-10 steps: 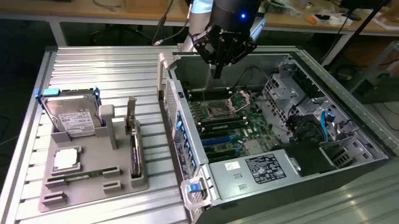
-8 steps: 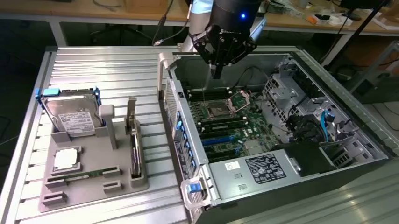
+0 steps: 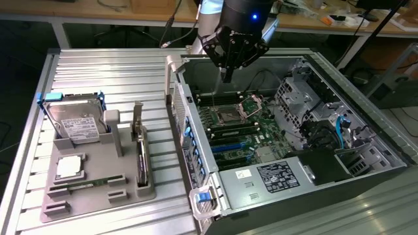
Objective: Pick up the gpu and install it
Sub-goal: 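Reach for the gpu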
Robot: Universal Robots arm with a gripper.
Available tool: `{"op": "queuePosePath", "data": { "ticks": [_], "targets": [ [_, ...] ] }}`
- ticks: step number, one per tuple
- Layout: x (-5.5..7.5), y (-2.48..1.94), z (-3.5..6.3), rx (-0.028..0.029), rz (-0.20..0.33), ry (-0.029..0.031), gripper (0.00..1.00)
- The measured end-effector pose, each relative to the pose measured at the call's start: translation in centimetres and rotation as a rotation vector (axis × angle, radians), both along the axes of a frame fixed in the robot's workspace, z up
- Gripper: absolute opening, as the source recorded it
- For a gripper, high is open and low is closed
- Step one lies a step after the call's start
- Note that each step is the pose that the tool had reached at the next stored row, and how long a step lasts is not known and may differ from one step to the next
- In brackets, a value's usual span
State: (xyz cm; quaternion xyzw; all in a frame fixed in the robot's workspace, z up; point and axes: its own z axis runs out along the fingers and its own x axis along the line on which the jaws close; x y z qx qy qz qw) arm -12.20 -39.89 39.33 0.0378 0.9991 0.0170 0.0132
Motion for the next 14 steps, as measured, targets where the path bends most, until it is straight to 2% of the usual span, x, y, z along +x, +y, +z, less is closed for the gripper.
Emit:
{"op": "queuePosePath", "data": {
  "ticks": [14],
  "targets": [
    [-1.8, 0.0, 0.0, 0.0, 0.0, -0.0001, 0.11]
  ]
}}
